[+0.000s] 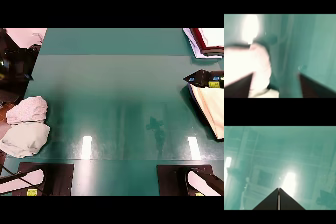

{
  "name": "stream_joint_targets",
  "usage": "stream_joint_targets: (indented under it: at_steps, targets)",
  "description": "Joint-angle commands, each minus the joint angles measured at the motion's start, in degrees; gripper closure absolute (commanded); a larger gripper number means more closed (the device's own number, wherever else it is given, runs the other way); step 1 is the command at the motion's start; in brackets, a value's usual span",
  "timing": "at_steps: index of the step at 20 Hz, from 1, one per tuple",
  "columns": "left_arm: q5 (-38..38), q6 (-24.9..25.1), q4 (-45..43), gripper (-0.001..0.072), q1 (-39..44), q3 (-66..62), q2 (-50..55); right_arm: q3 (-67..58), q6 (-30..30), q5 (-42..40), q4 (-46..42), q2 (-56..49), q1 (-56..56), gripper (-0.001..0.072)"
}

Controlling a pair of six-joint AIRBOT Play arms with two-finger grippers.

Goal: Fold the shirts.

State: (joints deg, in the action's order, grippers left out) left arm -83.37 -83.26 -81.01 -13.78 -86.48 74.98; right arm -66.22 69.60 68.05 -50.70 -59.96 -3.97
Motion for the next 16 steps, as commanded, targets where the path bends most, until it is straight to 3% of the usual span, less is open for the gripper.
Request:
stream_joint_targets:
  at_steps: [1,8,10,11,12,16]
  targets:
    - [7.1,-1.9,-2.8,-0.0013,-3.4,13.6,-0.6,0.0,0.0,-0.5,0.0,0.0,0.0,0.0697]
    - [21.3,-2.5,-9.1,-0.001,-3.4,28.7,-0.6,0.0,0.0,-0.5,0.0,0.0,0.0,0.0697]
    - [21.4,-2.3,-9.1,0.0479,-3.4,28.7,-0.8,0.0,0.0,-0.6,0.1,0.0,0.0,0.0697]
    - [21.4,-2.2,-9.0,0.0648,-3.4,28.5,-0.8,0.0,0.0,-0.6,0.1,0.0,0.0,0.0697]
    - [21.0,-2.2,-8.8,0.0681,-3.4,28.0,-0.8,0.0,0.0,-0.5,0.1,0.0,0.0,0.0697]
    - [14.4,1.3,-5.8,0.0681,-1.0,18.2,-4.2,-4.0,0.0,0.0,0.2,0.0,-0.9,0.0697]
